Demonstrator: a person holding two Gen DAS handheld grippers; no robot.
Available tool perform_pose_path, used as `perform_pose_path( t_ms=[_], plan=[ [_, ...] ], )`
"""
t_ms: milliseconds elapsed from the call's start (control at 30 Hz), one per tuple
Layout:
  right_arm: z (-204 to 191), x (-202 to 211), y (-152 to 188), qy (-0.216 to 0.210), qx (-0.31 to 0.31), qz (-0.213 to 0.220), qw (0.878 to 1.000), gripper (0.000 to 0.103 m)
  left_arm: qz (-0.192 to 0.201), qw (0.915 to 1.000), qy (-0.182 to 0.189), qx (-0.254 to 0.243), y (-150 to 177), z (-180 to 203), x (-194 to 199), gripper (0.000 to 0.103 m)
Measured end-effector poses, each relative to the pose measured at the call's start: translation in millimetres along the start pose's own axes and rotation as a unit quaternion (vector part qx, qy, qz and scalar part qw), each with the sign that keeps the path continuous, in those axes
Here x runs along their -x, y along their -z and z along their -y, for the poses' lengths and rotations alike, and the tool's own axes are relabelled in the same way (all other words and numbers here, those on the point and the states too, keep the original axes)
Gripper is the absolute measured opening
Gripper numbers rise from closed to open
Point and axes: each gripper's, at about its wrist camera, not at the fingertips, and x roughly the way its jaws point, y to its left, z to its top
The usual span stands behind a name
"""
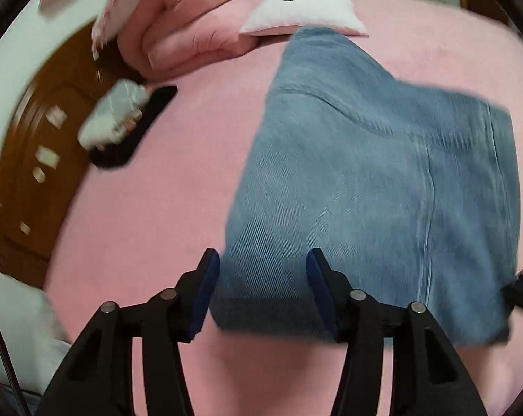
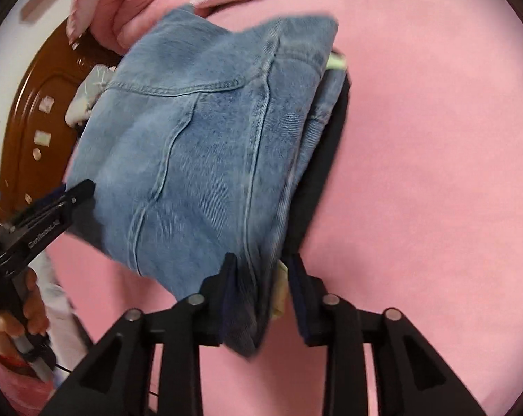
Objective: Fold large clothes
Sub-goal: 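Lower the bundle onto the clothes stack and open both tools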
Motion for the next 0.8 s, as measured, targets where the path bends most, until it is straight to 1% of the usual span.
perform_pose_path(
  t_ms=[67,100,167,233,267,300,333,367,400,433,467,500,567,600,633,700,733,767,800],
  plan=[
    [2.3,14.3,17.7,0.024,0.018,0.013,0.999,0.037,0.015,0.9996,-0.023,-0.004,17.8,12.2,7.4,0.055],
    [4.2,18.6,26.6,0.034,0.023,0.012,0.999,0.037,0.019,0.9993,-0.033,-0.002,30.1,18.8,12.5,0.056],
    [14.0,26.2,52.7,0.040,0.029,0.001,0.999,0.037,0.008,0.9995,-0.028,0.006,50.7,28.9,18.1,0.056],
    [31.3,32.6,77.3,0.025,0.021,-0.004,0.999,0.037,-0.028,0.9991,-0.026,0.020,77.1,42.9,17.2,0.055],
    [42.0,36.6,97.2,0.025,0.015,-0.011,1.000,0.037,-0.046,0.9981,-0.029,0.029,93.2,51.7,17.0,0.051],
    [44.2,37.7,107.1,0.032,0.016,-0.017,0.999,0.037,-0.064,0.9969,-0.029,0.035,106.9,59.7,17.4,0.046],
    [52.8,40.2,127.1,0.050,0.022,-0.030,0.998,0.037,-0.085,0.9954,-0.021,0.040,122.5,68.4,18.6,0.046],
    [60.8,42.2,144.5,0.066,0.027,-0.043,0.997,0.038,-0.107,0.9935,-0.002,0.041,138.8,78.8,20.8,0.046],
    [66.1,43.6,155.5,0.074,0.027,-0.053,0.996,0.038,-0.123,0.9914,0.014,0.043,154.1,88.7,24.8,0.046],
    [78.6,47.8,176.4,0.086,0.017,-0.069,0.994,0.039,-0.130,0.9902,0.021,0.045,164.1,95.2,28.9,0.046],
    [92.4,52.2,194.2,0.095,0.000,-0.081,0.992,0.045,-0.140,0.9888,0.025,0.046,177.2,104.8,34.7,0.046],
    [99.0,54.9,205.8,0.100,-0.015,-0.088,0.991,0.053,-0.154,0.9868,0.028,0.043,191.8,117.1,42.1,0.046],
    [127.9,63.6,241.9,0.112,-0.066,-0.111,0.985,0.057,-0.178,0.9829,0.044,0.020,212.6,140.9,54.7,0.046],
    [140.3,67.7,257.8,0.120,-0.085,-0.122,0.982,0.057,-0.189,0.9801,0.059,-0.011,223.9,158.4,64.6,0.046],
    [156.5,75.1,279.4,0.133,-0.104,-0.135,0.976,0.057,-0.189,0.9791,0.065,-0.039,232.6,174.3,76.2,0.046],
    [176.8,89.5,306.9,0.153,-0.119,-0.143,0.971,0.057,-0.169,0.9804,0.057,-0.084,245.2,200.2,105.9,0.046],
    [186.7,99.1,319.2,0.162,-0.123,-0.144,0.968,0.058,-0.153,0.9809,0.061,-0.103,251.2,214.3,127.8,0.048],
    [199.6,113.5,332.8,0.167,-0.130,-0.147,0.966,0.061,-0.144,0.9804,0.072,-0.115,255.2,224.6,145.9,0.054],
    [206.3,122.7,338.7,0.169,-0.133,-0.148,0.965,0.068,-0.132,0.9804,0.081,-0.122,259.4,235.8,168.3,0.061]
  ],
)
